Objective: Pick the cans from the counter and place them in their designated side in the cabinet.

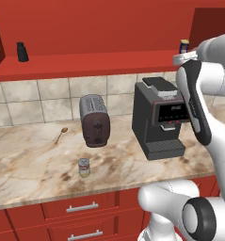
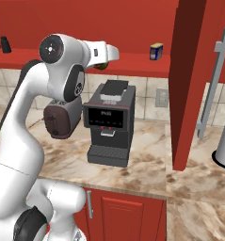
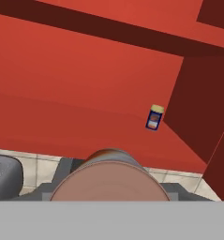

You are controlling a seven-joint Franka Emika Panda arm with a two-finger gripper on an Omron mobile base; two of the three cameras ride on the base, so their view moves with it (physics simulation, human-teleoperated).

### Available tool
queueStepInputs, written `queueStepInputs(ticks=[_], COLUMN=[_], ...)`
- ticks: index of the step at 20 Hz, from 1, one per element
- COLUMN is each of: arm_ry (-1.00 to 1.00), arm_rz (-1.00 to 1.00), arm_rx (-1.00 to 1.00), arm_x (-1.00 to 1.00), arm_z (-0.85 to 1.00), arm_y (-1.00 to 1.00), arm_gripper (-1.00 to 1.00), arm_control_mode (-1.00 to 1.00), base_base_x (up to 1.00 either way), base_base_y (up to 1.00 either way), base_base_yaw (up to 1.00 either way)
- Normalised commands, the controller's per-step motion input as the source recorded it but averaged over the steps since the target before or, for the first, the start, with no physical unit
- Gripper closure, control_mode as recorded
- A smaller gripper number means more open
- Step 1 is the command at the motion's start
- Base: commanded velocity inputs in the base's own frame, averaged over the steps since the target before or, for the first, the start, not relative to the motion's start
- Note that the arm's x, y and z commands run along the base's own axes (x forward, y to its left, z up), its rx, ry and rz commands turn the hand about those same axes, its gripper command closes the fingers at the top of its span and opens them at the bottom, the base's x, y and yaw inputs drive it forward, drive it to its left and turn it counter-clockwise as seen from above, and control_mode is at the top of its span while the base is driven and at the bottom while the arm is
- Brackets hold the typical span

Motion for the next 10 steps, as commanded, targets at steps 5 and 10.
queueStepInputs(ticks=[5,10], arm_ry=[0.00,0.01], arm_rz=[-0.03,-0.02], arm_rx=[0.00,0.00], arm_x=[0.21,0.20], arm_z=[0.00,-0.05], arm_y=[-0.10,-0.10], arm_gripper=[1.00,1.00], arm_control_mode=[-1.00,-1.00], base_base_x=[0.00,0.00], base_base_y=[0.00,0.00], base_base_yaw=[0.00,0.00])
